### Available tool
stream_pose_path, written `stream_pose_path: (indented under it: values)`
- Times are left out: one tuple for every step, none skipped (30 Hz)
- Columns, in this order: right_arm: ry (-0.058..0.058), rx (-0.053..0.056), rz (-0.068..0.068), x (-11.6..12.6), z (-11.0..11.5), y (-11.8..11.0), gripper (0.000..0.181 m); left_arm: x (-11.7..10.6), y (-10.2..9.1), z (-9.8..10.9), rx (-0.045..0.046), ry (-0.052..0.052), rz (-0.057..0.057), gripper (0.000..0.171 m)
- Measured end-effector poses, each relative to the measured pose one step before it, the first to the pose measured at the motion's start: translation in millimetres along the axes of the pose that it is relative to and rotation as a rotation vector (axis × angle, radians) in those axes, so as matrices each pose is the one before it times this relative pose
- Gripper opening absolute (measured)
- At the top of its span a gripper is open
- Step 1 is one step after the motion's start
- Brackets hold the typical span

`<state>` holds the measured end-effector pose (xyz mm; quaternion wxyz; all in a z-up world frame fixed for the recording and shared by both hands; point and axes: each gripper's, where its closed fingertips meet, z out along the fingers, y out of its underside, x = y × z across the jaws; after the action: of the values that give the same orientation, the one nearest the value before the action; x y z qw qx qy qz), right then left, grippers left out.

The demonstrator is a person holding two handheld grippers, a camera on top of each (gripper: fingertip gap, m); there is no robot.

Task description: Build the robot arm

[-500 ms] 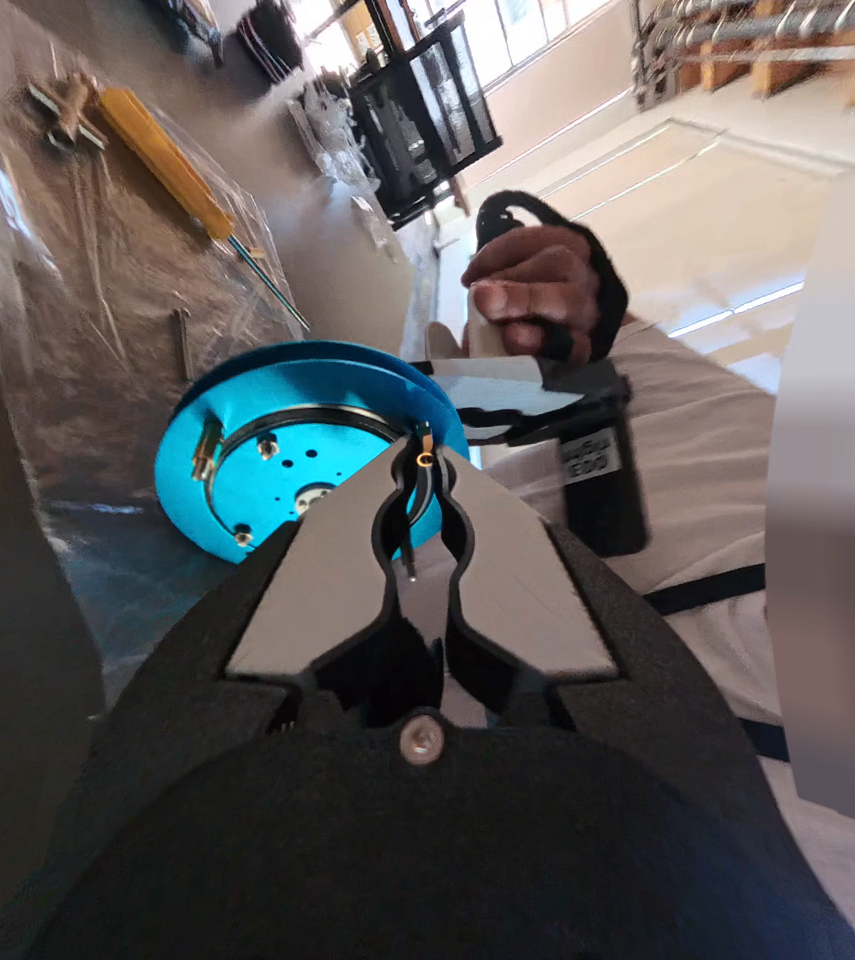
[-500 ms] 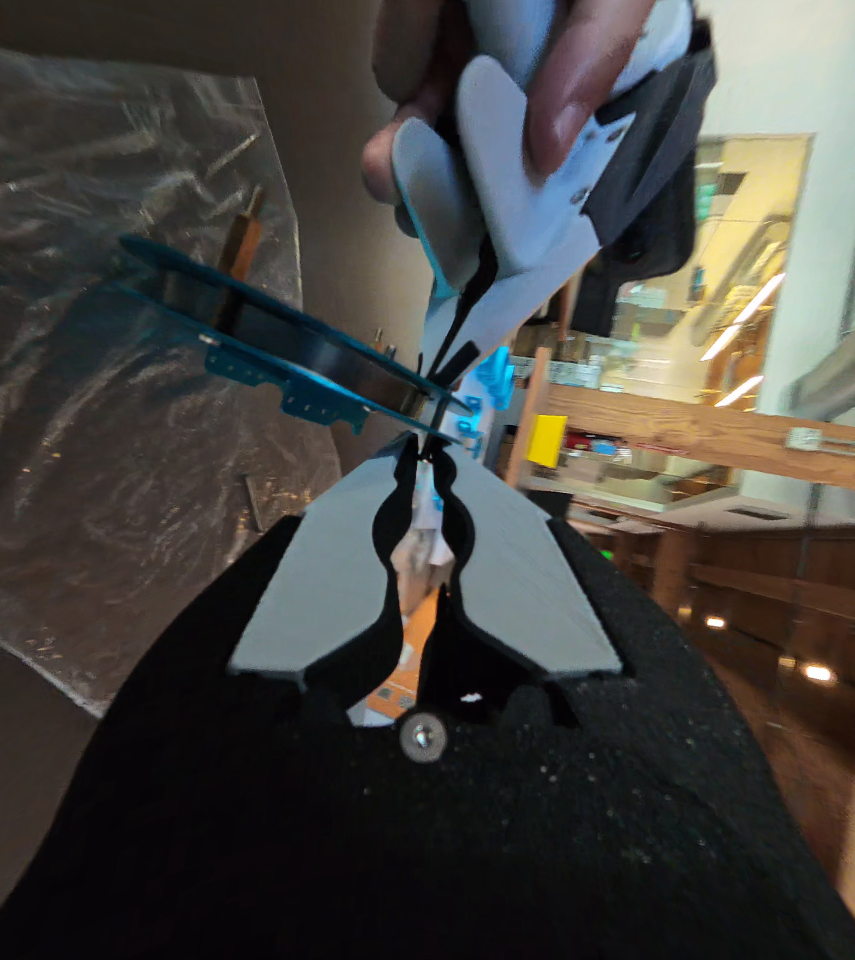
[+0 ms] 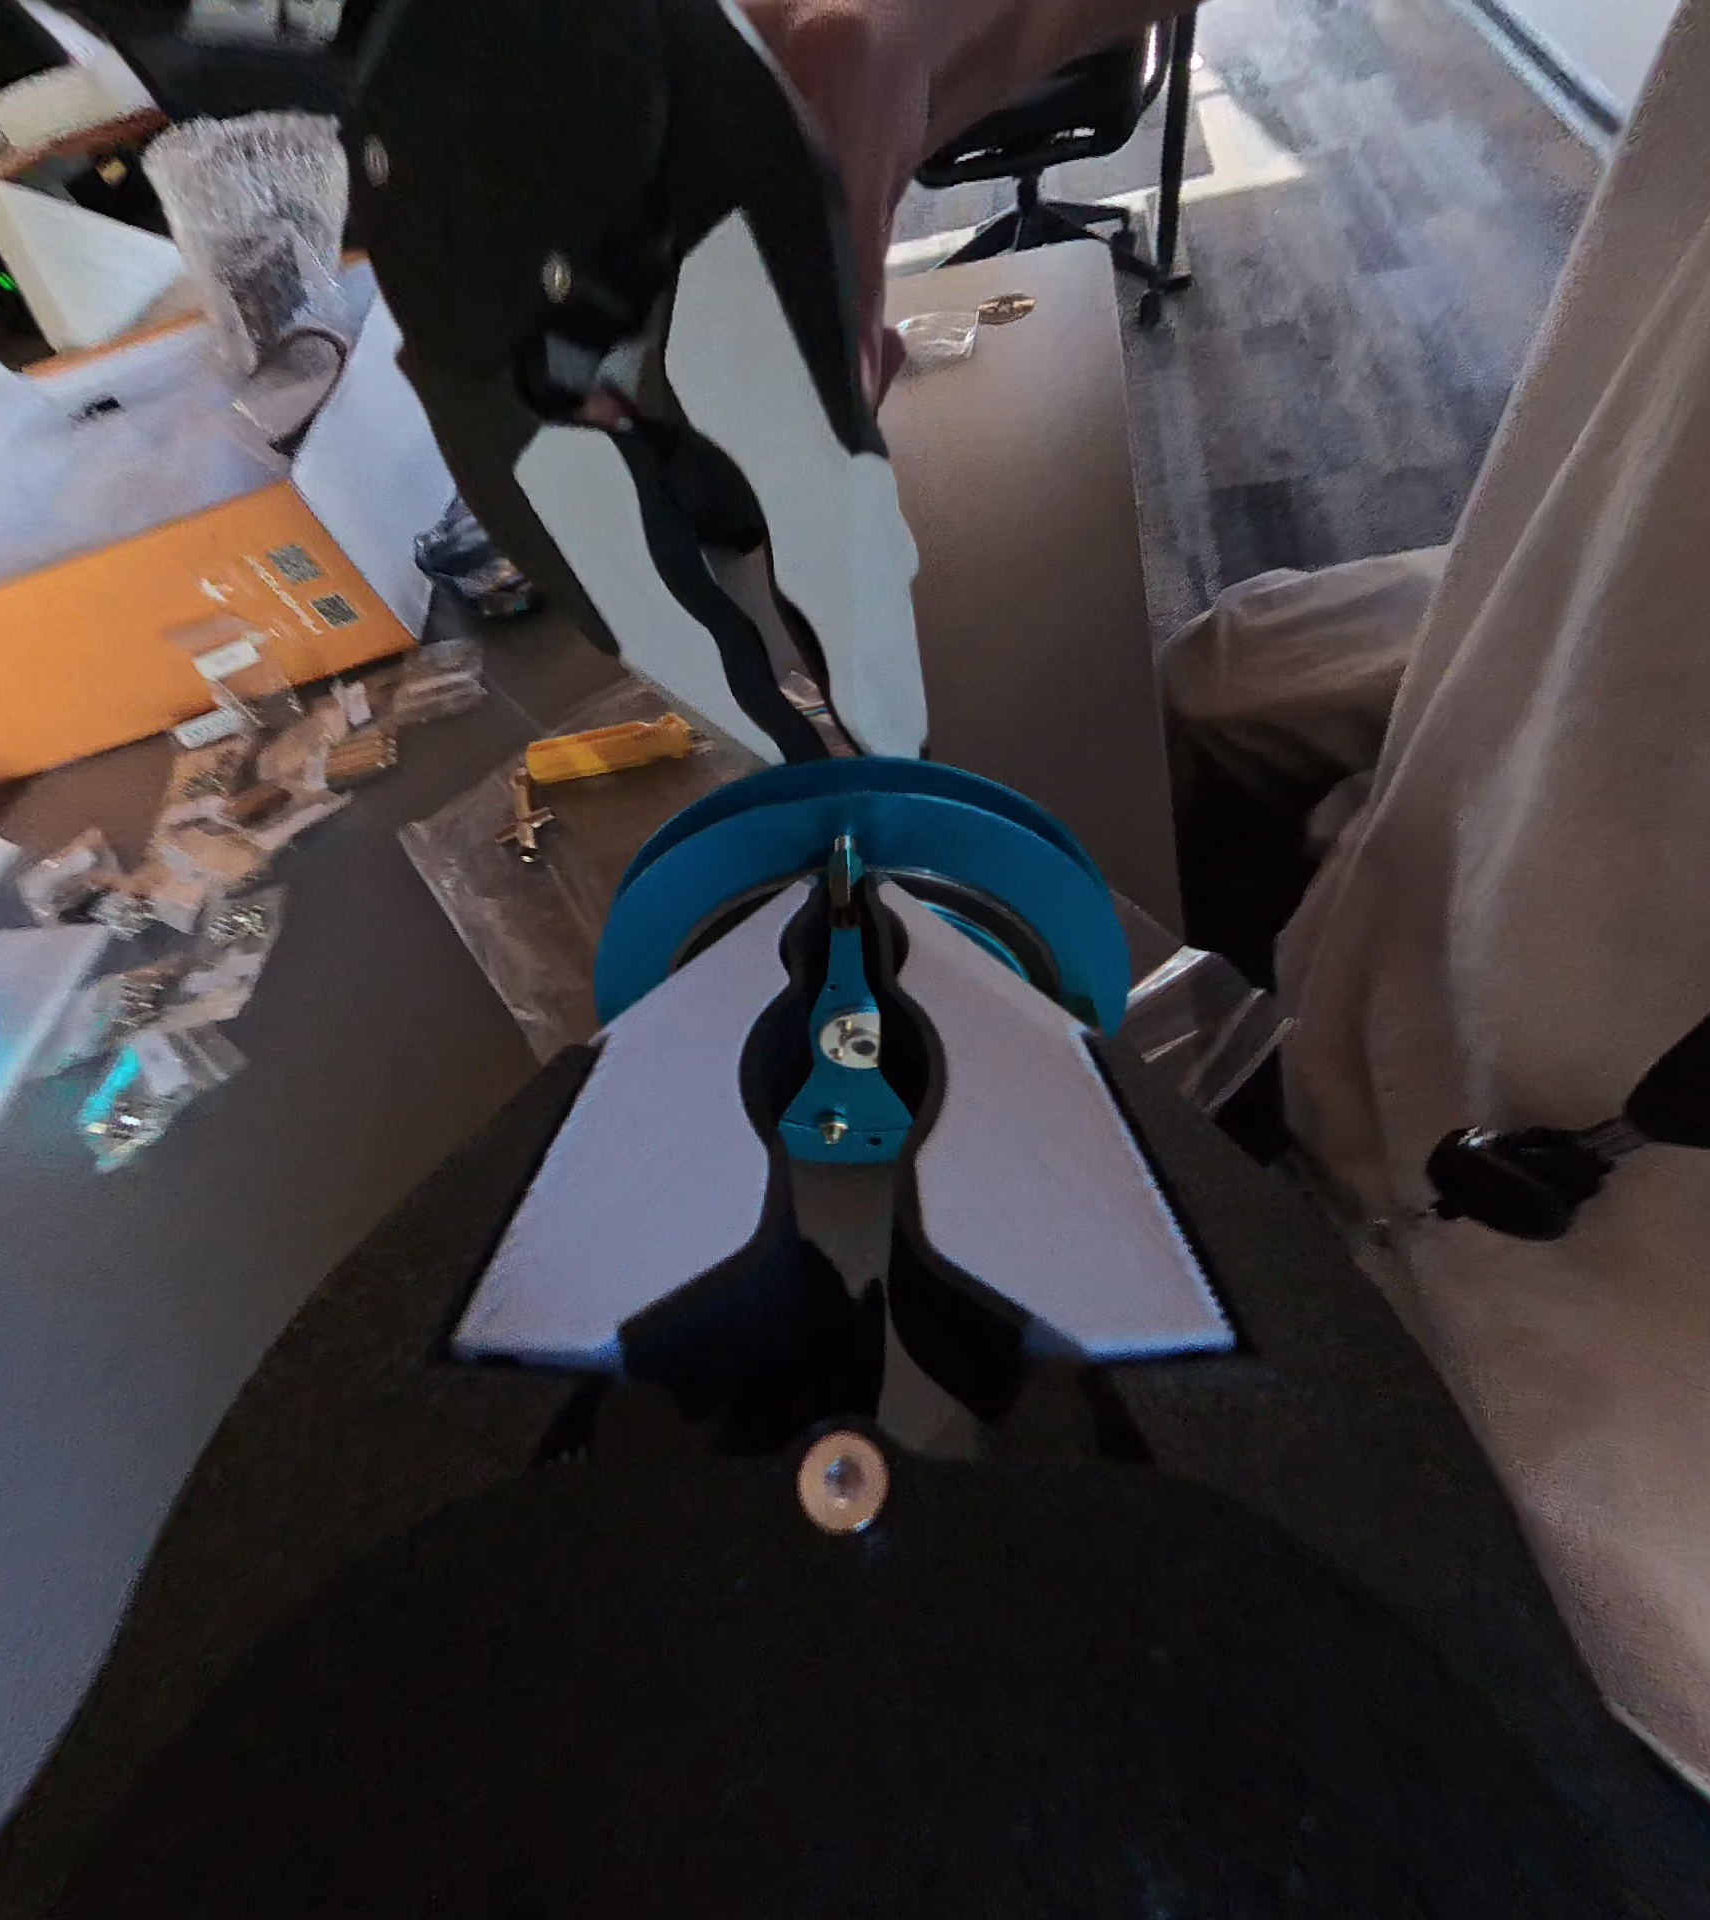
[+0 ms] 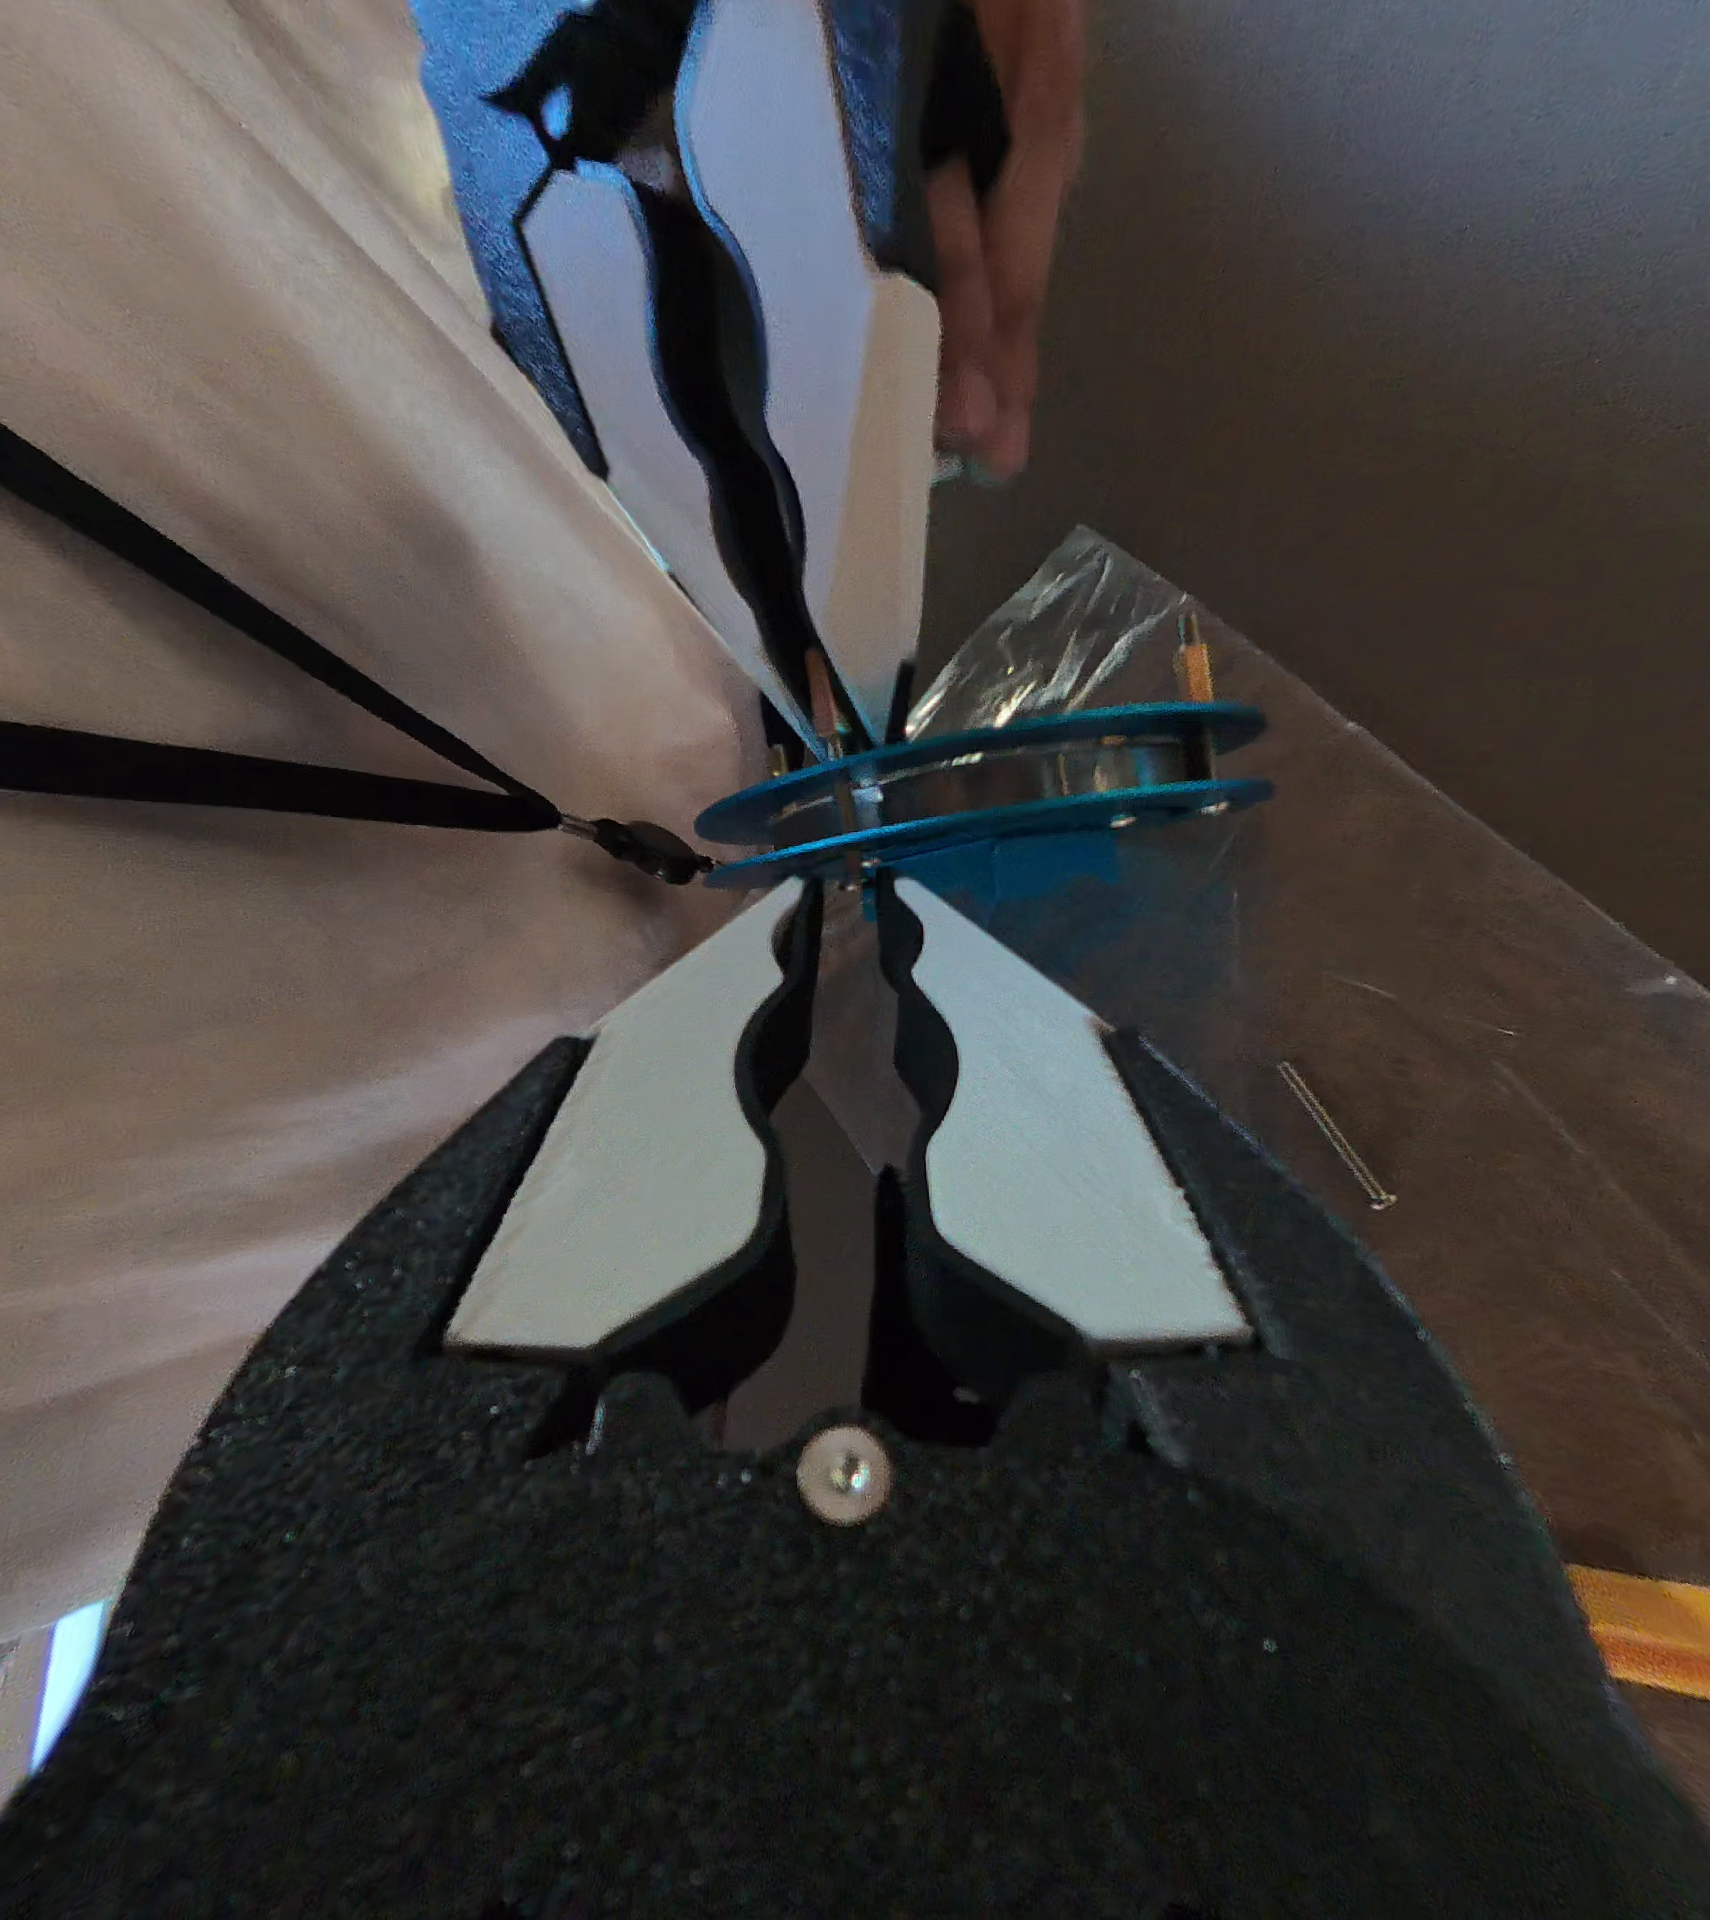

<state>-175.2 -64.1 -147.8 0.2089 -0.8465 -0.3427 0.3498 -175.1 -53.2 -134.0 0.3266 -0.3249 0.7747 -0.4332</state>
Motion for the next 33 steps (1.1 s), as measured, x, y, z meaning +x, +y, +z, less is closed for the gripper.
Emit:
stream_pose_path:
  values:
    - [-0.0121,-0.0035,-0.0047,-1.39,3.14,0.74,0.008,1.44,0.24,-0.18,-0.00379,-0.0108,0.0574,0.005]
    - [-0.0094,0.0100,-0.0136,-2.21,2.34,-1.51,0.005,3.17,0.06,-0.13,-0.00395,-0.0036,0.0699,0.004]
    - [-0.0212,-0.0051,-0.0170,-3.86,1.75,0.82,0.004,3.39,-0.39,-0.27,-0.00515,-0.0051,0.0752,0.004]
    - [-0.0296,-0.0142,-0.0106,-4.56,1.45,1.70,0.004,2.91,0.02,0.17,-0.01048,-0.0111,0.0840,0.004]
    - [-0.0143,-0.0150,-0.0055,-2.40,0.86,1.31,0.004,1.24,-0.06,0.14,-0.01127,-0.0190,0.0859,0.004]
    - [-0.0029,-0.0147,-0.0148,-0.95,0.32,0.67,0.004,-0.04,0.63,0.36,-0.01711,-0.0213,0.0820,0.004]
    - [0.0019,-0.0160,-0.0168,-0.30,-0.04,0.39,0.004,-0.88,0.68,0.17,-0.01780,-0.0204,0.0806,0.004]
    - [0.0080,-0.0147,-0.0164,0.40,-0.46,-0.04,0.004,-1.78,0.98,0.30,-0.01986,-0.0196,0.0672,0.004]
    - [0.0052,-0.0127,-0.0068,0.49,-0.68,-0.16,0.004,-1.63,0.99,0.48,-0.01676,-0.0206,0.0603,0.004]
    - [-0.0024,-0.0073,0.0125,0.12,-0.90,-1.23,0.004,-1.42,0.80,0.55,-0.01372,-0.0222,0.0576,0.004]
    - [0.0080,0.0024,0.0021,1.22,-1.42,-2.63,0.004,-1.79,1.55,0.67,-0.01648,-0.0223,0.0400,0.004]
    - [0.0295,-0.0112,-0.0220,3.40,-1.53,0.02,0.004,-2.38,2.27,0.67,-0.02002,-0.0138,0.0012,0.004]
    - [0.0603,-0.0050,-0.0204,5.94,-2.41,-1.08,0.003,-2.95,3.63,0.94,-0.02290,0.0015,-0.0606,0.004]
    - [0.0781,-0.0108,-0.0230,6.92,-2.97,-1.20,0.003,-2.53,3.49,1.08,-0.01102,0.0237,-0.1290,0.004]
    - [0.0936,-0.0180,-0.0445,6.97,-1.97,-0.63,0.003,-1.86,2.04,1.04,0.00434,0.0415,-0.1863,0.004]
    - [0.1009,-0.0278,-0.0752,5.25,-0.80,0.31,0.003,-0.19,0.39,0.70,0.01661,0.0634,-0.2228,0.004]
    - [0.1145,-0.0337,-0.0937,4.72,-0.24,0.54,0.003,1.66,-0.77,0.02,0.01941,0.0857,-0.2414,0.003]
    - [0.1243,-0.0405,-0.1066,3.95,0.15,0.40,0.003,2.84,-1.32,-0.73,0.01750,0.1016,-0.2354,0.003]
    - [0.1345,-0.0486,-0.1316,2.89,0.50,0.14,0.003,2.02,-0.76,-1.15,0.01372,0.0962,-0.2101,0.003]
    - [0.1495,-0.0564,-0.1445,4.68,-0.11,0.11,0.003,0.17,-0.43,-1.28,0.01269,0.0748,-0.1608,0.002]
    - [0.1317,-0.0522,-0.1297,4.23,-0.35,0.08,0.003,0.59,-0.05,-1.10,0.00832,0.0616,-0.1247,0.002]
    - [0.1316,-0.0443,-0.1138,5.13,-0.08,0.16,0.003,1.84,0.45,-0.72,0.00316,0.0647,-0.1263,0.002]
    - [0.1343,-0.0320,-0.1085,5.23,-0.39,-0.05,0.003,2.88,1.00,-0.19,0.00223,0.0807,-0.1376,0.002]
    - [0.1099,-0.0128,-0.0844,3.30,-0.69,-0.60,0.003,2.60,1.33,0.27,0.00232,0.0895,-0.1418,0.003]
    - [0.0489,-0.0075,-0.0216,-0.83,0.77,0.71,0.003,0.47,0.58,1.21,0.01029,0.0678,-0.1048,0.003]
    - [0.0121,-0.0081,0.0254,-0.27,0.76,1.63,0.003,0.44,-0.08,1.30,0.01080,0.0406,-0.0440,0.003]
    - [-0.0197,0.0040,0.0309,-0.43,0.01,0.80,0.003,0.27,-0.78,0.67,0.00482,0.0021,0.0062,0.003]
    - [-0.0373,0.0174,0.0435,-0.54,-0.69,0.11,0.004,-0.57,-0.35,0.47,-0.00641,-0.0333,0.0592,0.003]
    - [-0.0496,0.0238,0.0719,-0.56,-0.63,0.11,0.004,-1.33,-0.37,0.16,-0.00958,-0.0539,0.0921,0.003]
    - [-0.0710,0.0205,0.1004,-1.56,-0.43,0.37,0.005,-1.18,-0.26,0.22,-0.01036,-0.0580,0.0991,0.003]
    - [-0.0890,0.0207,0.0984,-2.56,-1.38,-0.27,0.005,-0.89,0.94,0.65,-0.01738,-0.0547,0.0987,0.003]
    - [-0.0900,0.0178,0.0824,-2.14,-1.97,-0.19,0.007,-0.98,0.81,0.61,-0.01817,-0.0554,0.1038,0.003]
    - [-0.0801,0.0069,0.0823,-0.37,-1.29,1.41,0.011,-1.48,0.21,0.27,-0.01520,-0.0625,0.1121,0.003]
